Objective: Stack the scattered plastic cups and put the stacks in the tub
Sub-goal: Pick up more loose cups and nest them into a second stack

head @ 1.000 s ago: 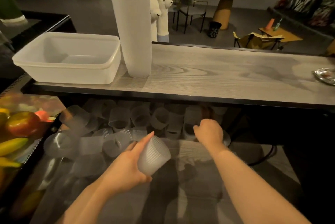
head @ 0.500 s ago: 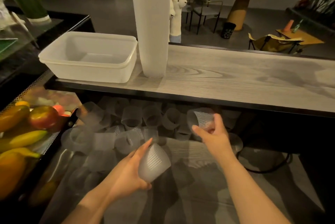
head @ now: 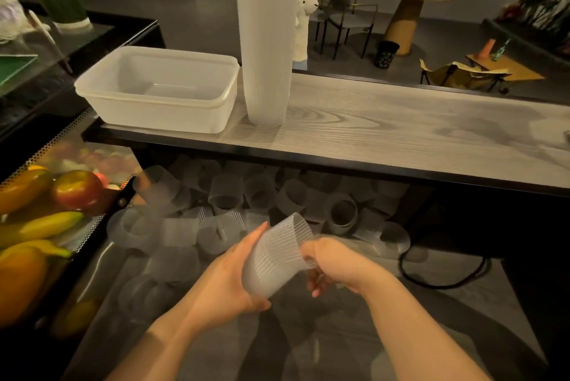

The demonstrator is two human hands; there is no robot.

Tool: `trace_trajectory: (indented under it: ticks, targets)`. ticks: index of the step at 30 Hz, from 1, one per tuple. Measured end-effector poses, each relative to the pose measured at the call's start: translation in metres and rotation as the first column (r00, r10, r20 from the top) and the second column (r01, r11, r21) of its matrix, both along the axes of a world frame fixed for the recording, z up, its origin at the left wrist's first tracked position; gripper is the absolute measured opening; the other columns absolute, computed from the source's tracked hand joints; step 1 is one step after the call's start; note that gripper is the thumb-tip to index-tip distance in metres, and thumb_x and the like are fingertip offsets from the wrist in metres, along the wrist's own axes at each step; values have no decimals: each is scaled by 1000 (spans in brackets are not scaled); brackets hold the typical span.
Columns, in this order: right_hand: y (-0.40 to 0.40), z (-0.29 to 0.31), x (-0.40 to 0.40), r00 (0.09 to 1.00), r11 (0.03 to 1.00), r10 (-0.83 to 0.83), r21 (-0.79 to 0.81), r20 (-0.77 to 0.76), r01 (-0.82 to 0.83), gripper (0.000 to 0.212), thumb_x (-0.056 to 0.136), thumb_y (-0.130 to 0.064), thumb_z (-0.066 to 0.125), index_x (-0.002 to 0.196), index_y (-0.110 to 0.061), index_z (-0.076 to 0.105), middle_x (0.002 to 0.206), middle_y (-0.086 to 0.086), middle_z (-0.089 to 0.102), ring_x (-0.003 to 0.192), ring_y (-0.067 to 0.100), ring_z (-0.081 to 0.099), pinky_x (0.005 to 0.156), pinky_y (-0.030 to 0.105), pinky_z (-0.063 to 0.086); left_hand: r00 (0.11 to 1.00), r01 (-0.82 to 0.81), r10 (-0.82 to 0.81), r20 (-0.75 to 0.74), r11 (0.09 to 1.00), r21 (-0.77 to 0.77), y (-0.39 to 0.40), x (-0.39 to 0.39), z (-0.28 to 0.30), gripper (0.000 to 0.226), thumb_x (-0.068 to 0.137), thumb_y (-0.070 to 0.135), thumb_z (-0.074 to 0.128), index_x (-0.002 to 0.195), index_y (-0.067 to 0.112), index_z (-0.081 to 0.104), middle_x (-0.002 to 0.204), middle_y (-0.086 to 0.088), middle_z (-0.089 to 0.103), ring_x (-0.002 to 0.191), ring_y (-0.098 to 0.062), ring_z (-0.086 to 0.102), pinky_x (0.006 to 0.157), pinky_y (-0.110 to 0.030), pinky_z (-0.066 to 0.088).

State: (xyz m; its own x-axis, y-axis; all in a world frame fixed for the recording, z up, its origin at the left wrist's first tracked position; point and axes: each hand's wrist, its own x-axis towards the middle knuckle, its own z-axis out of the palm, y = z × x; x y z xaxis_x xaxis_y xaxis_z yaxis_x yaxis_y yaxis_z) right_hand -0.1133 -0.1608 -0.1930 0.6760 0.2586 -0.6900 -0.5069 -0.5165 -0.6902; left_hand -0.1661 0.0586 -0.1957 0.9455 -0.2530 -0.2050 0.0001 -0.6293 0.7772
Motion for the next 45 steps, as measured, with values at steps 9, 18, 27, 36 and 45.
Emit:
trace_trajectory:
  ticks: [9,18,27,36,45]
  targets:
    - [-10,13,8,996,998,43,42,-76,-40,52,93,-12,41,145,-13,37,122,17,57,66,19,71,52,28,54,997,74,-76,16,992,102,-3,0,-4,126,59,31,86,137,76,-3,136,28,42,118,-1,50,99,-30,49]
    - [36,-11,-1,996,983,77,-163,-37,-82,36,101,-44,43,124,-19,54,105,3,64,88,24,70,79,34,59,994,75,-84,71,989,129,3,9,-17,128,62,28,82,138,73,-11,138,25,38,115,0,51,92,-22,50]
    - [27,-18,49,739,788,242,-572,629,229,41,98,-48,47,132,-24,53,119,3,58,103,24,63,74,32,45,998,-6,2,69,998,57,26,27,-32,128,63,33,90,140,68,-6,138,20,33,118,1,40,92,-19,36]
    - [-5,-50,89,746,503,557,-863,366,48,46,97,-49,50,132,-20,55,131,10,55,122,32,52,97,36,44,999,3,-5,36,999,50,35,27,-37,128,62,37,89,144,67,-5,142,17,38,127,-3,41,101,-23,35]
    - [-25,-14,46,784,813,234,-558,575,166,23,94,-58,49,91,-36,56,91,-8,54,81,14,58,64,30,43,999,28,-34,33,985,168,26,33,-32,131,64,37,88,139,69,-15,146,11,36,121,-7,44,101,-26,42]
